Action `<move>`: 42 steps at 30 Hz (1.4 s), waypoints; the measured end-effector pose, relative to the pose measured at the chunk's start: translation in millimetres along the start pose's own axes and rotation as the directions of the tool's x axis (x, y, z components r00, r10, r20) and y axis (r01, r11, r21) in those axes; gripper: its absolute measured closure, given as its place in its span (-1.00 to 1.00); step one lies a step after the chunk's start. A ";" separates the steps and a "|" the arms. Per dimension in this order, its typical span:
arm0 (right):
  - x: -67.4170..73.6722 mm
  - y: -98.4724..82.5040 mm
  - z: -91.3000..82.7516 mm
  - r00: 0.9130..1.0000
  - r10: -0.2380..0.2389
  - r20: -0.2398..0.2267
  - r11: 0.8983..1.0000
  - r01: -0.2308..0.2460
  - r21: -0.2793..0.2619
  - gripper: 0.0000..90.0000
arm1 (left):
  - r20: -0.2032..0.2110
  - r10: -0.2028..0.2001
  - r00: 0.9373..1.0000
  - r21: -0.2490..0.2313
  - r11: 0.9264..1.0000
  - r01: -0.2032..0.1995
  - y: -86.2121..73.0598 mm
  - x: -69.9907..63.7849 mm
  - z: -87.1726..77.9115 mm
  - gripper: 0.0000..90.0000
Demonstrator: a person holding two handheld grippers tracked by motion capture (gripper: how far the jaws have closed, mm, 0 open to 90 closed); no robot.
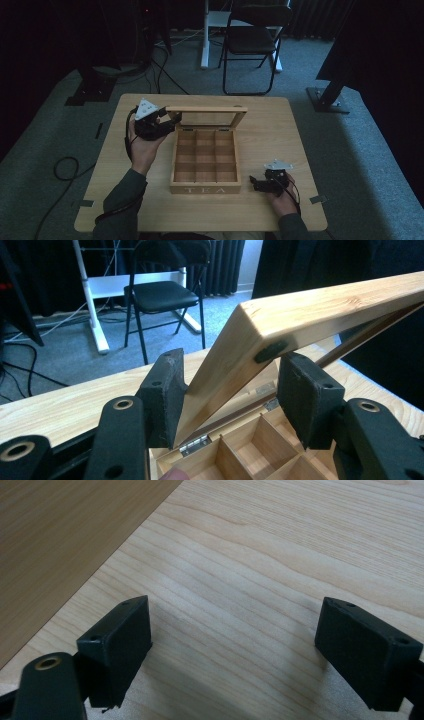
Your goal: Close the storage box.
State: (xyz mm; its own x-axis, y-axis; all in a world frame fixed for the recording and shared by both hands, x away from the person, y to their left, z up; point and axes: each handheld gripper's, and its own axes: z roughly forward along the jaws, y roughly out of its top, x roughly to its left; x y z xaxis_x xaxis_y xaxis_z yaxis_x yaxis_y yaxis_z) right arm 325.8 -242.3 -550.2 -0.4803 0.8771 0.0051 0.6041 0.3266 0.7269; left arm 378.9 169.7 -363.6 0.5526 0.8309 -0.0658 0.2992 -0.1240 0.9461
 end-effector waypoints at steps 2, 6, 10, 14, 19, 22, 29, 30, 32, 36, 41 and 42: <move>0.0 0.1 0.2 1.000 -0.001 -0.001 1.000 0.001 0.000 -0.68 | -0.001 0.001 1.000 0.003 1.000 -0.001 -0.1 -1.1 -0.9 0.01; 0.0 0.6 0.6 1.000 -0.003 -0.003 1.000 0.003 0.000 -0.68 | -0.005 -0.034 0.999 0.005 0.999 0.034 0.0 -2.0 -5.0 0.00; 0.1 0.8 0.9 1.000 -0.004 -0.003 1.000 0.004 0.000 -0.68 | -0.008 -0.049 0.999 0.010 0.999 0.049 -1.5 -3.4 -7.0 0.03; 0.1 1.0 1.0 1.000 -0.004 -0.004 1.000 0.004 0.000 -0.68 | -0.012 -0.052 0.999 0.016 0.998 0.053 -2.7 -5.2 -8.5 0.03; 0.2 1.0 1.1 1.000 -0.004 -0.004 1.000 0.004 0.000 -0.68 | -0.008 -0.057 0.998 0.029 0.998 0.057 -5.9 -7.3 -11.8 0.03; 0.3 0.9 1.1 1.000 -0.003 -0.004 1.000 0.003 0.000 -0.68 | -0.008 -0.060 0.998 0.033 0.998 0.060 -8.1 -8.7 -13.5 0.03; 0.3 1.0 1.1 1.000 -0.003 -0.004 1.000 0.003 -0.001 -0.68 | -0.002 -0.073 0.997 0.038 0.997 0.073 -14.2 -11.2 -16.7 0.02; 0.3 0.9 1.1 1.000 -0.004 -0.004 1.000 0.004 -0.001 -0.68 | -0.003 -0.072 0.997 0.039 0.997 0.072 -15.2 -11.8 -17.3 0.02; 0.4 0.9 1.0 1.000 -0.003 -0.003 1.000 0.003 -0.001 -0.68 | -0.002 -0.078 0.997 0.040 0.996 0.078 -17.1 -12.9 -18.3 0.01; 0.6 0.8 0.9 1.000 -0.003 -0.001 1.000 0.003 -0.001 -0.68 | 0.000 -0.090 0.996 0.042 0.995 0.090 -21.8 -14.9 -20.2 0.00; 0.6 0.8 0.9 1.000 -0.002 -0.001 1.000 0.002 -0.001 -0.68 | 0.009 -0.106 0.994 0.049 0.993 0.105 -27.6 -15.6 -21.9 -0.04; 0.6 0.8 0.9 1.000 -0.003 -0.001 1.000 0.003 -0.001 -0.68 | 0.011 -0.111 0.994 0.050 0.993 0.111 -28.8 -15.9 -22.1 -0.05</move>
State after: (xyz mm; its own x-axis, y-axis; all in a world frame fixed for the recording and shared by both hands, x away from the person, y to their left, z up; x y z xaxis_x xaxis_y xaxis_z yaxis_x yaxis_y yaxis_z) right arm 326.6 -241.3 -550.3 -0.4827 0.8758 0.0036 0.6021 0.3288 0.7276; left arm 344.3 172.1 -382.8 0.5242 0.8336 -0.1742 0.3973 -0.0584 0.9158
